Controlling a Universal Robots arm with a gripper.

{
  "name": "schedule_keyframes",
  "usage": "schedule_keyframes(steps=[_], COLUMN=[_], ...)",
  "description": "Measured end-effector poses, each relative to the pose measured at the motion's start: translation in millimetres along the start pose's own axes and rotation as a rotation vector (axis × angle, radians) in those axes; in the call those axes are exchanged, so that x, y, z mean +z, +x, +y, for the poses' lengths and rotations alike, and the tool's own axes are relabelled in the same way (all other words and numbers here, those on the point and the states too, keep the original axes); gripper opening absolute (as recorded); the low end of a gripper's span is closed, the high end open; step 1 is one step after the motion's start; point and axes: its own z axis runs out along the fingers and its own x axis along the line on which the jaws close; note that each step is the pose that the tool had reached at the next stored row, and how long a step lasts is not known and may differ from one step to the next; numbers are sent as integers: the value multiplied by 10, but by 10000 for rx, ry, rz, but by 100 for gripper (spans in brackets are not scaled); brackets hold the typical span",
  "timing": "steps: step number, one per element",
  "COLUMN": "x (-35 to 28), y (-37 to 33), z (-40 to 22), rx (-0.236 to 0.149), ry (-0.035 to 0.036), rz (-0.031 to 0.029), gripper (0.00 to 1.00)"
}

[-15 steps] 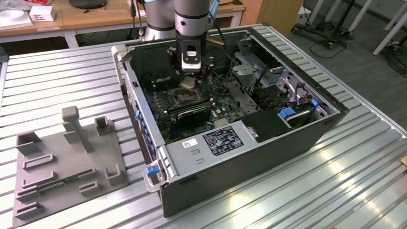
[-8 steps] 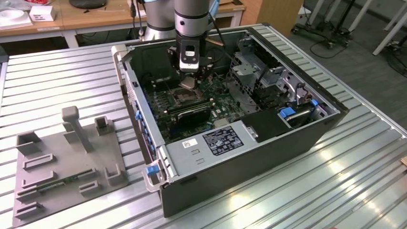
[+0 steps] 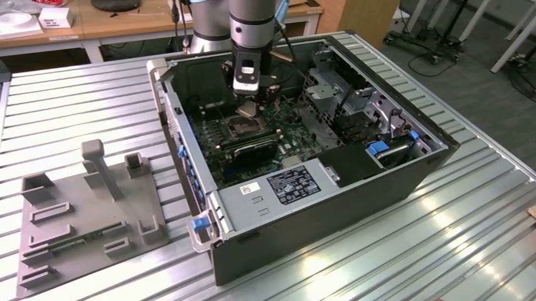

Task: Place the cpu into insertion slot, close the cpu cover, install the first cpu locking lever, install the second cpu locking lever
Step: 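Place the cpu into insertion slot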

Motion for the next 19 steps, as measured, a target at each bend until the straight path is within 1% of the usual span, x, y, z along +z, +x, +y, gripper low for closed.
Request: schedule_keyframes(steps=[1,6,7,8,19], x=[0,0,0,1,8], y=[0,0,0,0,0], z=[0,0,0,0,0], rx=[149,182,206,312,2266], ry=[2,1,2,1,17], rz=[-14,-17,-19,-28,-209], gripper=[54,54,54,54,54])
